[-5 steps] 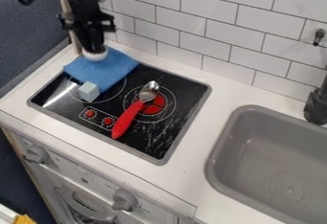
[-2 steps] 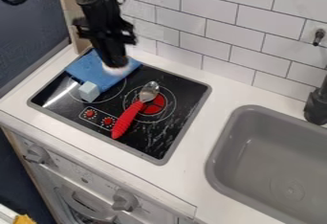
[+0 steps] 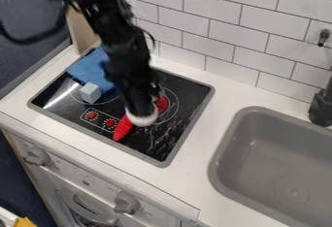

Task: Move the white toy to the left bottom of the burner

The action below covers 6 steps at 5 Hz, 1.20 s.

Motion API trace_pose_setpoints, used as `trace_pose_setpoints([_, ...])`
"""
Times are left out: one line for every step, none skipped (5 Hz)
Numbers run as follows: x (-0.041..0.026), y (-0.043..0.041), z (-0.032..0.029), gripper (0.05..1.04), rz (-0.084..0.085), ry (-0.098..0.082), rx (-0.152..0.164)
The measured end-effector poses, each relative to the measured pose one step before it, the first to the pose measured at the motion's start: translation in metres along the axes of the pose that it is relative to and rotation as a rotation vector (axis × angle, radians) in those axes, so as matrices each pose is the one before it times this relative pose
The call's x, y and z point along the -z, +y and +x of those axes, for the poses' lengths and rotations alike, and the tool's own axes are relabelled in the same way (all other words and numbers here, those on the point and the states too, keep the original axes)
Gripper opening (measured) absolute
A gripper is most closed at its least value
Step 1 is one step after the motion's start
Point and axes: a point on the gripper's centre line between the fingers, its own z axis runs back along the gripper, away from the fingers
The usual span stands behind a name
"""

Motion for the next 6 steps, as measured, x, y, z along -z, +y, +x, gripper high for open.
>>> trace_pose_setpoints([0.01249,-0.01654,-0.00461,0.216,-0.0009,0.019,0.0516])
trace_pose_setpoints([0.02307,-0.01066,-0.00242,0.216,0.0254,0.0445,0.0409])
trace_pose_setpoints([0.00588,0.00383,0.00142,0.216,0.0268,0.0081,-0.0105])
trace_pose_setpoints([0.0007,0.00226,0.00264,0.255,0.0218,0.0014,0.021])
trace_pose_setpoints([0.00326,-0.00357,-0.0058,0.534,-0.0146,0.0167,-0.0053])
trace_pose_setpoints([-0.01693,-0.00028,0.00094,0.846,0.0126,-0.017,0.0033])
